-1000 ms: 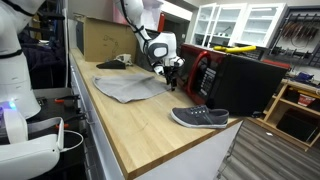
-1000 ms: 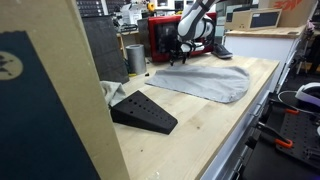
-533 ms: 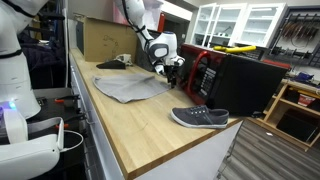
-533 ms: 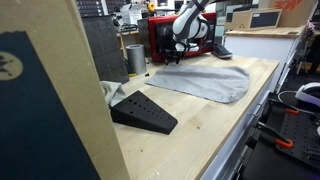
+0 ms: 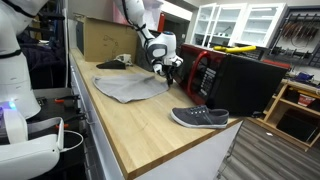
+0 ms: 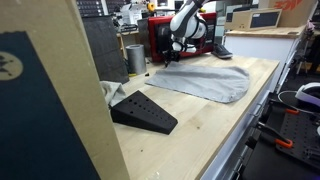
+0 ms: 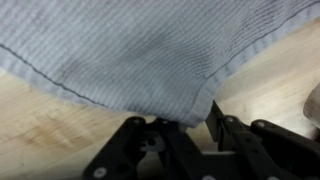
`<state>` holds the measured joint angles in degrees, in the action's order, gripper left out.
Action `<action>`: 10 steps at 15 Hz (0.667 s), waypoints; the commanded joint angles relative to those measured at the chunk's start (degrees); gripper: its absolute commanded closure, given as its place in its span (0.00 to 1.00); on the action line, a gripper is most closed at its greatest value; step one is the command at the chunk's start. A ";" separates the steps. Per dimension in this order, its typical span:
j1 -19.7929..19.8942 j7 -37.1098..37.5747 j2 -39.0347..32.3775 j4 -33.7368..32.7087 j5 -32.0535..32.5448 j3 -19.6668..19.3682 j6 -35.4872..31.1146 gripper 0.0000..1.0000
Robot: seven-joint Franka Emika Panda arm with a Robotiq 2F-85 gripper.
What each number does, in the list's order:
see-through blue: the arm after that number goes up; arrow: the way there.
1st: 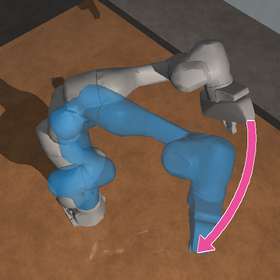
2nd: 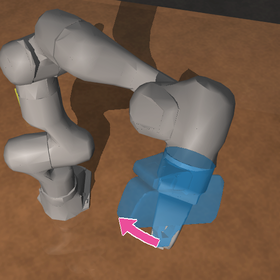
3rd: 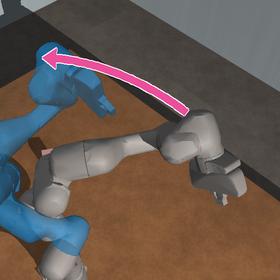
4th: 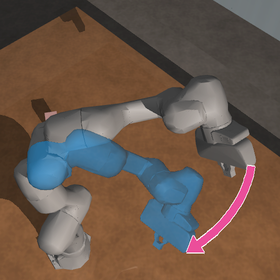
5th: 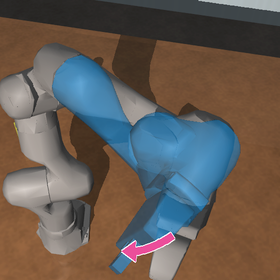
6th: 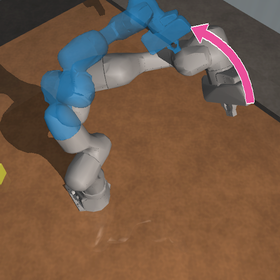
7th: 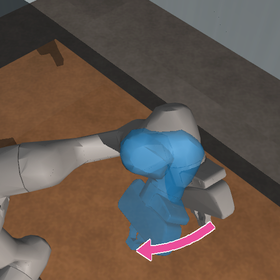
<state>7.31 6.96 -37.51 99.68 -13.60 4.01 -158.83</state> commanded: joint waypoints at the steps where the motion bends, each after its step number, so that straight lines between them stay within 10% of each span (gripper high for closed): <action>1: -0.50 -0.20 2.49 3.54 -0.72 -0.69 -1.00 1.00; 5: -2.09 0.94 6.38 8.55 0.96 -3.31 -1.44 0.99; 10: -5.41 2.24 9.05 12.91 5.99 -8.76 -0.89 0.49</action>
<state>4.14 7.20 -31.80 107.73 -10.70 -1.67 -159.27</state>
